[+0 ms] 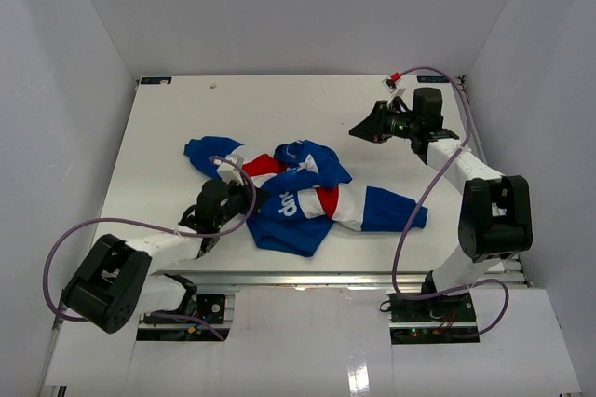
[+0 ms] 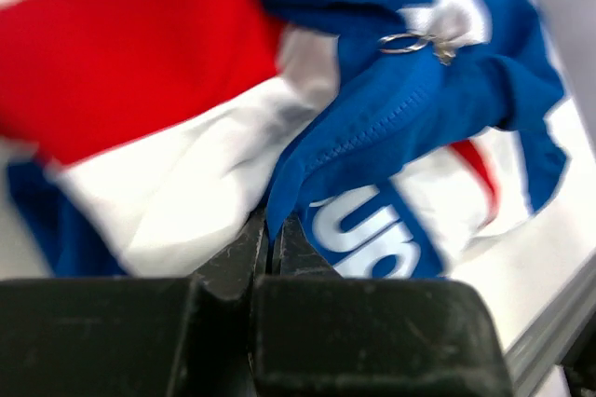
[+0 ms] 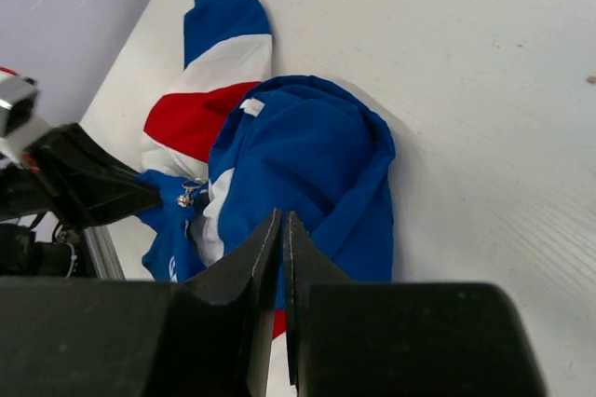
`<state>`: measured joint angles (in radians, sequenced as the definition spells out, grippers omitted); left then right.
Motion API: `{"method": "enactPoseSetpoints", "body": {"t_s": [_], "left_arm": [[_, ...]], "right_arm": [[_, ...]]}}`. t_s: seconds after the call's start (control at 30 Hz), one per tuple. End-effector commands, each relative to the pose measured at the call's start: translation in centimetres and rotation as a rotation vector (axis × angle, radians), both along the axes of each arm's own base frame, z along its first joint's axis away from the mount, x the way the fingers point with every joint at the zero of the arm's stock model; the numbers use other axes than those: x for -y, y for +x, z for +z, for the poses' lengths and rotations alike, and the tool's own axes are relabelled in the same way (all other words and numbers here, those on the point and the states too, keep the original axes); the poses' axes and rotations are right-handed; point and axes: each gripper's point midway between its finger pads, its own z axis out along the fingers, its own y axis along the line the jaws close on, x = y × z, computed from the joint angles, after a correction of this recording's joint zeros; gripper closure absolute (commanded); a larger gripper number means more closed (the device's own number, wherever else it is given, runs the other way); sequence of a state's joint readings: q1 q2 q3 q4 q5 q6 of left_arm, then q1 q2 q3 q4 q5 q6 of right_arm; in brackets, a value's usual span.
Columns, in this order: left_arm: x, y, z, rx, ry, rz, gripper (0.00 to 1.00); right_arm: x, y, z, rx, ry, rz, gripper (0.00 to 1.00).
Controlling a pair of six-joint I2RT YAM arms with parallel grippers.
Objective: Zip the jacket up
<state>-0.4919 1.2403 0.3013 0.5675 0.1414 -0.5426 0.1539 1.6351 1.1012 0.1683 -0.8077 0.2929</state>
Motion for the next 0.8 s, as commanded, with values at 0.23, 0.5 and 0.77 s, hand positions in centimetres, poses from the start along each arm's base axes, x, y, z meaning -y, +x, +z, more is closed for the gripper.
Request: {"method": "enactPoseSetpoints", "body": {"t_s": [0.23,0.5,0.77], "left_arm": [[10.5,10.5,15.0,0.300,-0.047,-0.341,0.81],[9.1,11.1,14.6,0.246,0.061,-0.286,0.25],[6.4,5.6,17.0,0.189,0.040,-0.164,0.02]], "right_arm": [[2.7,-2.9,2.5,0.090,-0.125,-0.279,0.83],[2.0,-3.6,2.6,0.095,-0.190,-0.287,0.50],[-0.4,-8.4,6.4,0.119,-0.294,-0.325,0.10]]}}
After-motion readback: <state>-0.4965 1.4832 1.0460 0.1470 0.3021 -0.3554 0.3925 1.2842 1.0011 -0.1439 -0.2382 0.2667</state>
